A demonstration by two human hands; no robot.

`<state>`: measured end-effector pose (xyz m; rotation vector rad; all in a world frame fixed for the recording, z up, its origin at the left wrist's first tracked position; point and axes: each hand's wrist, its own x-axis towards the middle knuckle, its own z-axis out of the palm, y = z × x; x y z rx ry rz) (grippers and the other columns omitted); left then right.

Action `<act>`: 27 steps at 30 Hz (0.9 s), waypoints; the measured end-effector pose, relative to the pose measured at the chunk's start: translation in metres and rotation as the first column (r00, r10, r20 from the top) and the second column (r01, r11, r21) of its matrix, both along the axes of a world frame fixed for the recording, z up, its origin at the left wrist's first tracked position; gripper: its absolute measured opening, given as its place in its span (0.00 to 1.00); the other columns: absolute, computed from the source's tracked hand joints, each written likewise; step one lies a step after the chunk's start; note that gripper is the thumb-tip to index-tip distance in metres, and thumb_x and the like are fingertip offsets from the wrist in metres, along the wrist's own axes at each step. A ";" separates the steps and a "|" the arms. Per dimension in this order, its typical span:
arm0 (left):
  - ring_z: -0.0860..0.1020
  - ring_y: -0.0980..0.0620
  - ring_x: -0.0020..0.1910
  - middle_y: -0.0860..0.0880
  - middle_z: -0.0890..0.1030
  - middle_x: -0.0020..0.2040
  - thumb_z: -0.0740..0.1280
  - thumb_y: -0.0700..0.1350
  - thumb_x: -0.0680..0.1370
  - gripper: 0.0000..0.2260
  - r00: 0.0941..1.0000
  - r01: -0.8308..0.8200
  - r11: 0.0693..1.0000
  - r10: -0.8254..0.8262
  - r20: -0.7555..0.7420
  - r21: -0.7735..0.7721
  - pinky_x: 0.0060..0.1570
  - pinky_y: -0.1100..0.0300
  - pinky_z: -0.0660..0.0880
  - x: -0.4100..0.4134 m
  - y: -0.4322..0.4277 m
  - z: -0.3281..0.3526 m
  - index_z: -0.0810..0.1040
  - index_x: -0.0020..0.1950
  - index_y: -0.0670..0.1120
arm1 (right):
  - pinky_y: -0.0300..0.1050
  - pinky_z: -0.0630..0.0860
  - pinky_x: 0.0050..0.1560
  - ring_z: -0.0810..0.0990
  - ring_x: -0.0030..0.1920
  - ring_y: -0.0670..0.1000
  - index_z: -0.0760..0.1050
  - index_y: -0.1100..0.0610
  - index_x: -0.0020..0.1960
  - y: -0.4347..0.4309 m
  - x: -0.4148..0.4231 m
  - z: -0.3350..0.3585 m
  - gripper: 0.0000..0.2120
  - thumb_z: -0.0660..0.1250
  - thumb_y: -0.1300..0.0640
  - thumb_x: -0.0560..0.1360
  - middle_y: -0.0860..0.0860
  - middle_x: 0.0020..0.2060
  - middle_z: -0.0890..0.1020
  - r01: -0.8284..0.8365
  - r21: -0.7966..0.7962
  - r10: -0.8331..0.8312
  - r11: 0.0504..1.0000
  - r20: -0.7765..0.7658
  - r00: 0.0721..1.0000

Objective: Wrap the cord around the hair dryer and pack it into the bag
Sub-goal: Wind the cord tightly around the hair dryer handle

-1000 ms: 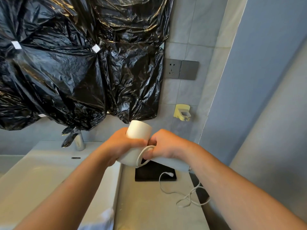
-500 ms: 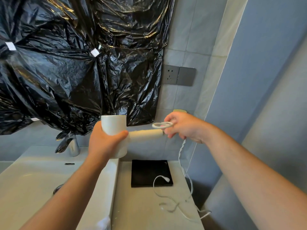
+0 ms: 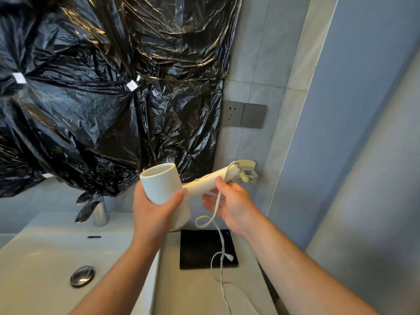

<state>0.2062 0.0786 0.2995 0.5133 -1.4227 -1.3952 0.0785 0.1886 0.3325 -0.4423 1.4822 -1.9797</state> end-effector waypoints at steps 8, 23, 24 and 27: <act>0.77 0.46 0.51 0.41 0.79 0.52 0.68 0.68 0.66 0.30 0.959 0.283 0.952 -0.281 -0.040 0.119 0.52 0.48 0.73 0.015 -0.018 0.001 0.79 0.53 0.43 | 0.55 0.82 0.48 0.81 0.54 0.57 0.67 0.54 0.65 0.000 0.000 0.021 0.14 0.60 0.58 0.80 0.56 0.56 0.79 0.101 0.095 -0.054 0.990 -0.407 0.912; 0.80 0.47 0.44 0.42 0.80 0.42 0.62 0.41 0.81 0.05 0.970 0.243 0.968 -0.241 -0.024 0.068 0.48 0.49 0.82 -0.033 -0.010 0.089 0.77 0.50 0.43 | 0.42 0.75 0.46 0.79 0.46 0.44 0.76 0.46 0.59 0.001 0.018 0.018 0.11 0.66 0.53 0.77 0.43 0.45 0.80 0.187 0.351 0.223 0.917 -0.843 0.489; 0.80 0.48 0.43 0.43 0.79 0.41 0.61 0.42 0.81 0.05 0.974 0.225 0.972 -0.221 -0.052 0.071 0.47 0.50 0.82 -0.033 -0.015 0.088 0.76 0.50 0.44 | 0.39 0.73 0.42 0.77 0.42 0.44 0.79 0.48 0.51 0.004 0.016 0.017 0.05 0.66 0.54 0.77 0.43 0.40 0.79 0.224 0.327 0.192 0.918 -0.861 0.472; 0.79 0.50 0.39 0.45 0.78 0.39 0.61 0.44 0.82 0.05 0.986 0.122 0.987 -0.108 -0.124 0.109 0.42 0.54 0.82 -0.038 -0.019 0.087 0.75 0.49 0.46 | 0.34 0.65 0.33 0.72 0.33 0.41 0.74 0.44 0.34 0.010 0.016 0.012 0.13 0.65 0.54 0.78 0.41 0.28 0.74 0.256 0.252 0.111 0.933 -0.881 0.461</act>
